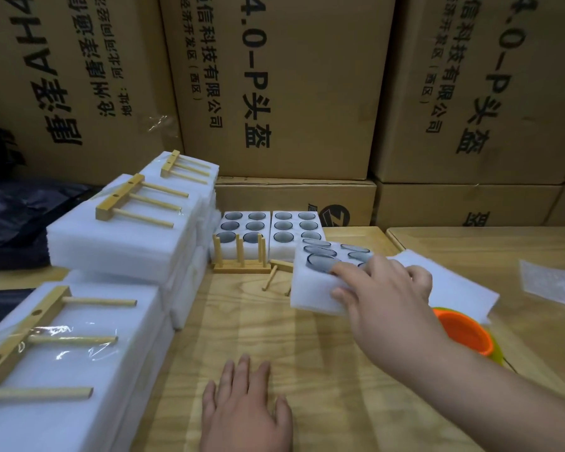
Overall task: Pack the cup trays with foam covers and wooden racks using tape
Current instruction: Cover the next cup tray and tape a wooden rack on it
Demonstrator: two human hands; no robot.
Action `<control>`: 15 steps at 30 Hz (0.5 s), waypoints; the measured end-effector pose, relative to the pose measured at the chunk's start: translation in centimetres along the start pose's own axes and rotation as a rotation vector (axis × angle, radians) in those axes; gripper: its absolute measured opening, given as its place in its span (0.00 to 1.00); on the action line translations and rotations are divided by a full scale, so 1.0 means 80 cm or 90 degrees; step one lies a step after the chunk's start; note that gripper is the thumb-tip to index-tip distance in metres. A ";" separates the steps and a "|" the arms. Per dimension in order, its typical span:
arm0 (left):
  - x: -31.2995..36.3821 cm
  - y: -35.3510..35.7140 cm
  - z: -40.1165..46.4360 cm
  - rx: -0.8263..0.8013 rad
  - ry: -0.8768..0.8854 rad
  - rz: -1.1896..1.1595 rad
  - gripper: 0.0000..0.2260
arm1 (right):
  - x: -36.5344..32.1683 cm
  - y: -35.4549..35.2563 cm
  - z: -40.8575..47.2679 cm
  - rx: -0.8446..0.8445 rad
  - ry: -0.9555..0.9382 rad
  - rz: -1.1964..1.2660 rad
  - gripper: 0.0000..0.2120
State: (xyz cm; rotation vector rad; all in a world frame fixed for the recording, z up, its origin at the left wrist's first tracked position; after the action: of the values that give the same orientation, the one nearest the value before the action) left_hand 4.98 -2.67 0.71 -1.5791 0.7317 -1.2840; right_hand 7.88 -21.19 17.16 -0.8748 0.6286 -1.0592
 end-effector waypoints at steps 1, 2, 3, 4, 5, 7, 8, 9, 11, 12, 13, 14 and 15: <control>0.001 -0.002 0.001 0.000 -0.004 -0.007 0.32 | -0.004 -0.002 -0.009 0.015 -0.007 -0.002 0.10; 0.002 -0.003 0.002 0.003 -0.001 -0.015 0.32 | -0.008 -0.003 -0.018 0.027 -0.011 -0.003 0.09; 0.002 -0.005 0.002 0.007 0.003 -0.018 0.32 | -0.012 -0.003 -0.028 0.035 -0.017 -0.002 0.09; 0.003 -0.006 0.005 -0.006 0.004 -0.036 0.32 | -0.016 0.000 -0.038 0.040 -0.025 0.002 0.10; 0.002 -0.006 0.008 -0.016 0.004 -0.053 0.32 | -0.021 0.003 -0.048 0.043 -0.036 0.009 0.11; 0.001 -0.005 0.008 -0.012 0.028 -0.073 0.29 | -0.028 0.014 -0.065 0.048 -0.060 0.024 0.13; 0.001 -0.005 0.008 -0.013 0.032 -0.084 0.28 | -0.032 0.020 -0.073 0.045 -0.071 0.028 0.14; 0.000 -0.005 0.007 -0.010 0.030 -0.085 0.28 | -0.035 0.026 -0.080 0.037 -0.078 0.030 0.14; -0.001 -0.007 0.005 0.006 0.029 -0.068 0.26 | -0.038 0.037 -0.091 0.023 -0.083 0.031 0.14; -0.001 -0.008 0.006 0.006 0.026 -0.070 0.26 | -0.039 0.043 -0.097 0.014 -0.081 0.035 0.14; -0.001 -0.008 0.007 0.011 0.022 -0.069 0.25 | -0.040 0.049 -0.103 0.000 -0.077 0.040 0.15; -0.002 -0.008 0.006 0.019 0.022 -0.063 0.25 | -0.041 0.055 -0.108 -0.017 -0.074 0.044 0.16; -0.003 -0.008 0.003 0.029 0.020 -0.051 0.25 | -0.042 0.061 -0.114 -0.033 -0.071 0.047 0.16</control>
State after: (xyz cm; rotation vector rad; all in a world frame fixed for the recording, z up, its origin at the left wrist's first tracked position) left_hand 5.08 -2.11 1.17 -1.5689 0.6601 -1.3779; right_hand 1.68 -19.72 8.35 -0.9417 0.5924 -0.9254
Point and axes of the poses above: each hand's wrist, its own z-axis towards the middle knuckle, its own y-axis out of the palm, x = y × z, the point moved 7 cm from there along z, towards the middle knuckle, and after that the axes turned 8 degrees about -y, right-handed, at the moved point
